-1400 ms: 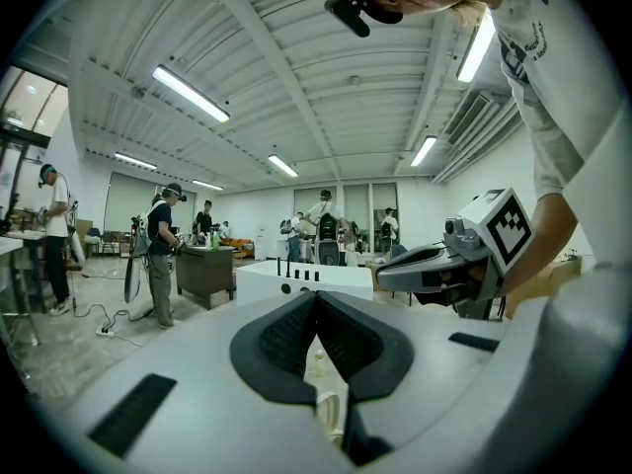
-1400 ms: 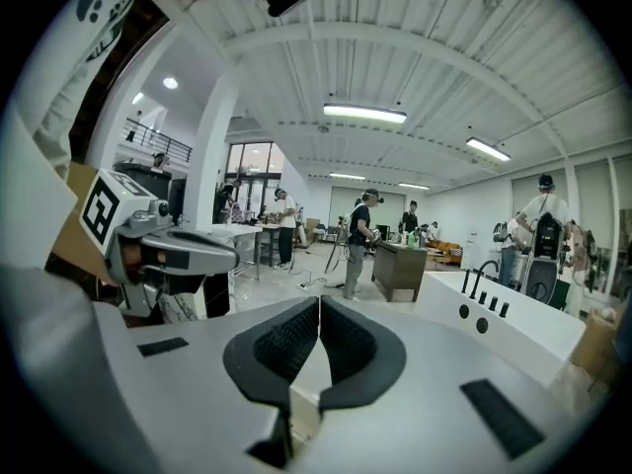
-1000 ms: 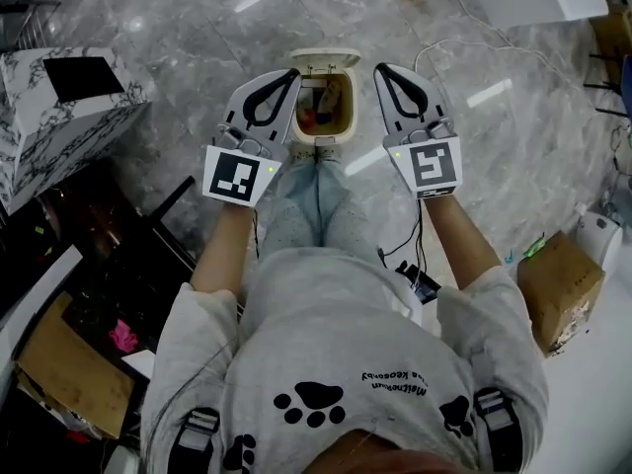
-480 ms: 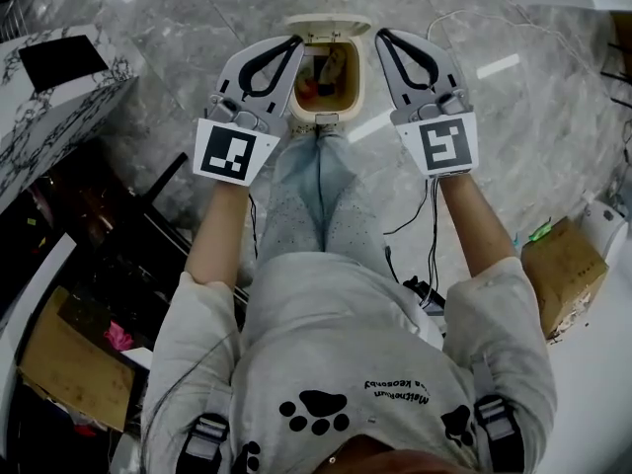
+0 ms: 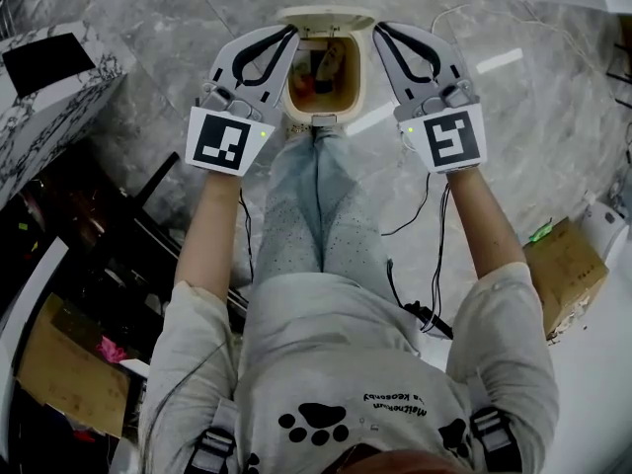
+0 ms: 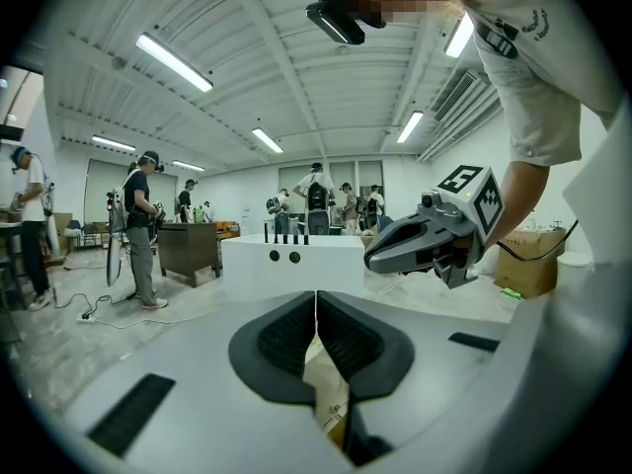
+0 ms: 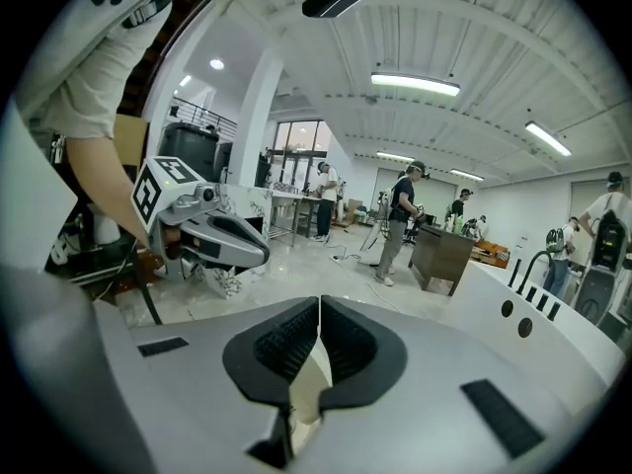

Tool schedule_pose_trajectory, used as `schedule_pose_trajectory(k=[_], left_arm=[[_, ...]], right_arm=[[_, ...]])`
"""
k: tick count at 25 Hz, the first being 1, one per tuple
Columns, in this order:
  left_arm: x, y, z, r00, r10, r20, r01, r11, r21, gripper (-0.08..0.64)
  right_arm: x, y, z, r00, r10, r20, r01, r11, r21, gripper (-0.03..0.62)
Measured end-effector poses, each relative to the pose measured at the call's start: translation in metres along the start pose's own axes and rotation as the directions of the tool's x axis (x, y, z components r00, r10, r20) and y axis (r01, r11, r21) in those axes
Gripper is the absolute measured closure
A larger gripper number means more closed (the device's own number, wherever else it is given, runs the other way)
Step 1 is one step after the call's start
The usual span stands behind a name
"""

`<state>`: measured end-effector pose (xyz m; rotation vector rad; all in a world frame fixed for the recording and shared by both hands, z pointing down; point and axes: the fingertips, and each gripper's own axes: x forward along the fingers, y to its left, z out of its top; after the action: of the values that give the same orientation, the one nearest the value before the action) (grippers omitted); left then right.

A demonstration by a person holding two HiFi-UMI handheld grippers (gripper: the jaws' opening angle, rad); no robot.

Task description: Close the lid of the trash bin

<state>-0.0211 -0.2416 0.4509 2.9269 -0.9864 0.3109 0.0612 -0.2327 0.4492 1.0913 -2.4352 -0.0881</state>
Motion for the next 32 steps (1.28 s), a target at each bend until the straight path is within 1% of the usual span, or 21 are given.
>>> schedule_pose_trajectory(k=[5, 9, 12, 14, 15, 16, 17, 18, 19, 22, 26, 29, 32], left_arm=[[0.018, 0.004, -0.035, 0.998, -0.042, -0.051, 0.042, 0.999, 0.003, 0.54], [0.025, 0.007, -0.06, 0.989, -0.071, -0.132, 0.072, 0.997, 0.004, 0.538], [0.032, 0.009, -0.07, 0.987, -0.079, -0.143, 0.079, 0.997, -0.002, 0.538], [0.035, 0.011, -0.075, 0.984, -0.08, -0.159, 0.079, 0.997, -0.015, 0.535], [0.037, 0.012, -0.076, 0.983, -0.083, -0.163, 0.08, 0.996, -0.023, 0.514], [0.038, 0.013, -0.078, 0.982, -0.088, -0.166, 0.084, 0.996, -0.031, 0.444], [0.04, 0.015, -0.081, 0.981, -0.092, -0.169, 0.087, 0.996, -0.038, 0.407], [0.041, 0.016, -0.083, 0.98, -0.095, -0.174, 0.09, 0.995, -0.04, 0.407], [0.042, 0.017, -0.086, 0.979, -0.098, -0.179, 0.093, 0.995, -0.04, 0.407], [0.045, 0.019, -0.096, 0.975, -0.105, -0.198, 0.1, 0.994, -0.035, 0.402], [0.05, 0.024, -0.107, 0.968, -0.109, -0.225, 0.104, 0.994, -0.032, 0.399], [0.053, 0.028, -0.117, 0.963, -0.113, -0.245, 0.109, 0.994, -0.031, 0.399], [0.056, 0.036, -0.127, 0.957, -0.117, -0.264, 0.11, 0.993, -0.042, 0.399]], right_arm=[[0.017, 0.005, -0.026, 0.999, 0.042, -0.002, -0.042, 0.998, 0.04, 0.56], [0.03, 0.01, -0.038, 0.997, 0.078, -0.014, -0.078, 0.997, 0.02, 0.56], [0.036, 0.009, -0.046, 0.995, 0.097, -0.003, -0.097, 0.994, 0.057, 0.558], [0.038, 0.005, -0.053, 0.995, 0.094, -0.019, -0.092, 0.992, 0.083, 0.558], [0.039, 0.003, -0.057, 0.995, 0.091, -0.035, -0.087, 0.992, 0.095, 0.558], [0.041, 0.002, -0.061, 0.995, 0.088, -0.046, -0.083, 0.991, 0.103, 0.557], [0.043, 0.0, -0.064, 0.995, 0.09, -0.047, -0.084, 0.991, 0.107, 0.552], [0.045, -0.001, -0.066, 0.995, 0.094, -0.045, -0.089, 0.99, 0.112, 0.521], [0.047, -0.002, -0.07, 0.994, 0.1, -0.045, -0.094, 0.988, 0.121, 0.464], [0.052, -0.006, -0.082, 0.991, 0.11, -0.081, -0.098, 0.985, 0.139, 0.454], [0.059, -0.009, -0.099, 0.981, 0.138, -0.137, -0.122, 0.986, 0.115, 0.429], [0.065, -0.008, -0.109, 0.975, 0.146, -0.169, -0.13, 0.987, 0.099, 0.427], [0.072, -0.011, -0.117, 0.97, 0.151, -0.191, -0.133, 0.986, 0.105, 0.428]])
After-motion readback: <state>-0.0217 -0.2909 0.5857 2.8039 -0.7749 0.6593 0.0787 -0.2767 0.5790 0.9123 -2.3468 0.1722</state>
